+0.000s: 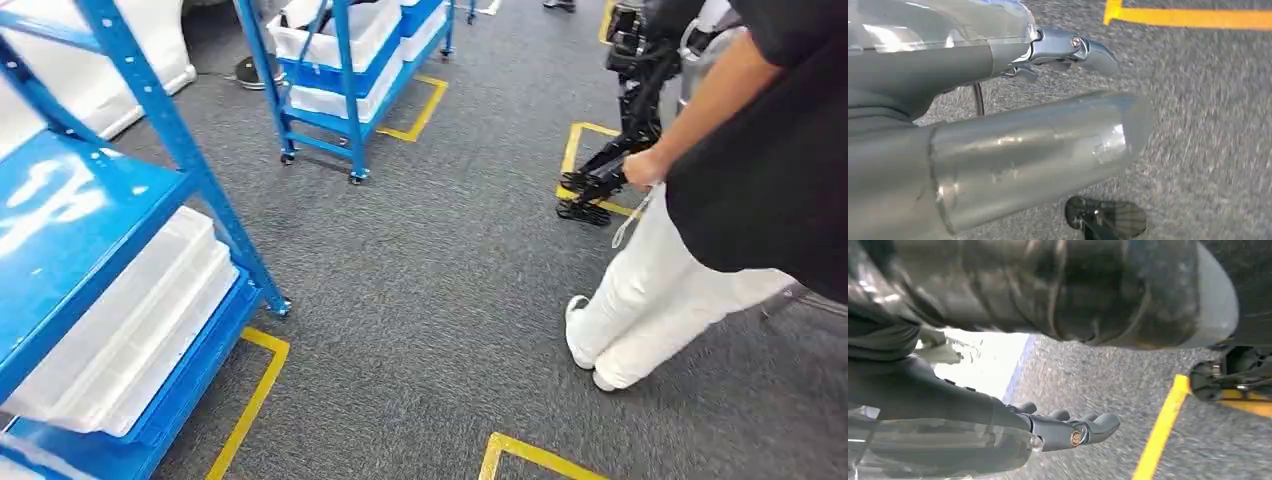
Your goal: Take the parts from the cabinet and place them on the table.
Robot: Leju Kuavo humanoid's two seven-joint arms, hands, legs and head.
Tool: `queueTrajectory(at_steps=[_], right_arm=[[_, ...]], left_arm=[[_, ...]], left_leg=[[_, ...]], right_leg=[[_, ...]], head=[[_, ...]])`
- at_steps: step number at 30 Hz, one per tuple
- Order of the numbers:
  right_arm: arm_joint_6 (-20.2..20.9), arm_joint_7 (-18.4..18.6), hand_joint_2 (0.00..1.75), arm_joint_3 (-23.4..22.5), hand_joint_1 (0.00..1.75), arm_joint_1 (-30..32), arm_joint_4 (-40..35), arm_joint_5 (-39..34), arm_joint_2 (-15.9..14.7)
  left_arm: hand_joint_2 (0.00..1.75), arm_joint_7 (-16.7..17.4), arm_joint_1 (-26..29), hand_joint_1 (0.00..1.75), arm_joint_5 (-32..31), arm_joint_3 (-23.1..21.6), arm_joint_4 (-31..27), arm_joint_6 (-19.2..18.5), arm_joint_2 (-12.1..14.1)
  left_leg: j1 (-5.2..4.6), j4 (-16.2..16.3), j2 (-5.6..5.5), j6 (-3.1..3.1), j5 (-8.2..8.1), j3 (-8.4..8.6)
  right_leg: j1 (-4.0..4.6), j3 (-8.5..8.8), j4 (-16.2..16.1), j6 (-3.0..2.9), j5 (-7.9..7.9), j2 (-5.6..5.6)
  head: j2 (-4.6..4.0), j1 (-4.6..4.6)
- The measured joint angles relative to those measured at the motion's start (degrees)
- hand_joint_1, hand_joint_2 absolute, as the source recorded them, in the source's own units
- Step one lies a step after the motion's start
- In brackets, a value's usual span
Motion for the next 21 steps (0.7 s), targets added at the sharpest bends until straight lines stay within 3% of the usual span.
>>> queueTrajectory(at_steps=[1, 2, 5, 6, 7, 8, 10, 11, 12, 13, 14, 15, 16, 18, 21], right_arm=[[0.0, -0.2, 0.00, -0.4, 0.00, -0.1, 0.1, 0.4, -0.1], [0.0, -0.3, 0.00, -0.8, 0.00, -0.1, 0.2, 0.7, -0.1], [-0.1, -0.6, 0.00, -1.2, 0.00, -0.7, 0.4, 1.0, -0.1], [-0.1, -0.6, 0.00, -1.3, 0.00, -0.9, 0.4, 1.1, 0.0], [-0.1, -0.7, 0.00, -1.3, 0.00, -0.9, 0.6, 1.1, 0.0], [-0.1, -0.7, 0.00, -1.4, 0.00, -0.8, 0.8, 1.1, 0.1], [-0.1, -0.7, 0.00, -1.6, 0.00, -1.0, 1.4, 1.5, 0.1], [-0.1, -0.7, 0.00, -1.8, 0.00, -1.2, 1.6, 1.8, 0.1], [-0.1, -0.7, 0.00, -2.2, 0.00, -1.4, 1.9, 2.1, 0.1], [-0.1, -0.9, 0.00, -2.6, 0.00, -1.6, 2.2, 2.5, 0.1], [0.0, -1.3, 0.00, -2.9, 0.00, -1.9, 2.5, 3.0, 0.1], [0.0, -1.7, 0.00, -3.2, 0.00, -2.1, 2.8, 3.6, 0.1], [0.0, -2.1, 0.00, -3.8, 0.00, -2.4, 2.9, 4.1, 0.0], [0.0, -2.8, 0.00, -4.7, 0.00, -3.0, 3.5, 5.0, 0.1], [0.0, -3.2, 0.00, -5.5, 0.00, -3.9, 4.2, 5.9, 0.1]], left_arm=[[0.00, 0.0, 0.0, 0.00, 0.0, 0.0, 0.2, 0.0, -0.2], [0.00, 0.0, -0.2, 0.00, 0.0, 0.0, 0.3, 0.0, -0.2], [0.00, 0.0, 0.2, 0.00, 0.0, 0.0, 0.4, 0.0, -0.2], [0.00, 0.0, 0.3, 0.00, 0.0, 0.0, 0.4, 0.0, 0.0], [0.00, 0.0, 0.3, 0.00, 0.0, 0.0, 0.4, 0.0, 0.0], [0.00, 0.0, 0.1, 0.00, 0.0, 0.0, 0.4, 0.0, 0.1], [0.00, 0.0, -0.2, 0.00, 0.0, 0.0, 0.4, 0.0, 0.3], [0.00, 0.0, -0.1, 0.00, 0.0, 0.0, 0.4, 0.0, 0.3], [0.00, 0.0, 0.0, 0.00, 0.0, 0.0, 0.4, 0.0, 0.4], [0.00, 0.0, 0.2, 0.00, 0.0, 0.0, 0.4, -0.2, 0.5], [0.00, 0.1, 0.3, 0.00, 0.0, 0.0, 0.4, -0.2, 0.5], [0.00, 0.1, 0.3, 0.00, 0.0, 0.0, 0.4, -0.3, 0.6], [0.00, 0.2, 0.2, 0.00, 0.0, 0.0, 0.4, -0.4, 0.5], [0.00, 0.2, 0.2, 0.00, 0.0, 0.0, 0.4, -0.6, 0.5], [0.00, 0.2, 0.3, 0.00, 0.0, 0.0, 0.4, -0.6, 0.6]], left_leg=[[0.05, -0.1, -0.56, -0.02, 0.00, -0.31], [0.09, 0.0, -1.38, -0.16, 0.03, -0.23], [0.25, -0.7, -3.22, -0.90, 0.56, -0.79], [-0.06, -0.1, -1.66, -0.70, 0.04, -0.46], [-0.39, 1.0, 1.62, -1.02, -1.17, -0.93], [-0.28, 4.2, 3.36, -1.46, -3.55, -2.53], [0.13, 12.5, 4.29, -2.27, -7.60, -6.55], [0.38, 15.2, 4.42, -2.72, -8.25, -7.78], [0.67, 15.3, 4.63, -3.21, -7.39, -7.70], [0.96, 12.8, 4.95, -3.72, -5.53, -6.37], [1.27, 8.2, 5.49, -4.29, -3.00, -3.90], [1.55, 2.7, 6.79, -4.81, -0.51, -0.83], [1.37, 0.0, 9.07, -4.69, -0.97, 0.47], [1.05, 0.3, 7.88, -2.81, -0.61, 0.22], [1.15, -0.3, 6.49, -1.43, -0.13, 0.21]], right_leg=[[0.12, 0.79, -1.9, -0.83, -0.26, 2.92], [0.04, 0.80, -2.7, -0.86, 0.17, 2.83], [0.07, 1.50, -4.0, -1.11, 0.15, 0.74], [-0.92, 2.41, -5.8, -0.56, 0.89, -0.47], [-0.82, 3.03, -6.7, -0.50, 1.02, -0.96], [-0.87, 3.27, -6.9, -0.58, 1.10, -1.96], [-0.96, 3.12, -6.6, -0.35, 0.79, -3.92], [-1.10, 3.01, -6.4, -0.18, 0.54, -4.84], [-1.32, 2.97, -6.1, 0.11, 0.26, -5.61], [-1.60, 2.97, -5.7, 0.39, -0.09, -6.38], [-1.99, 2.95, -5.1, 0.79, -0.50, -7.09], [-2.35, 2.96, -4.4, 1.29, -1.02, -7.74], [-2.23, 2.87, -3.6, 1.95, -1.61, -8.27], [-2.03, 2.97, -3.1, 2.56, -2.02, -8.77], [-2.34, 3.22, -3.0, 3.32, -2.39, -9.61]], head=[[0.02, -0.09], [0.00, -0.02], [0.00, 0.02], [0.00, 0.00], [0.00, 0.00], [0.00, -0.13], [0.00, -0.13], [0.02, -0.13], [0.00, -0.11], [0.00, -0.13], [0.00, -0.13], [0.00, -0.13], [0.00, -0.17], [0.00, -0.09], [0.00, -0.09]])
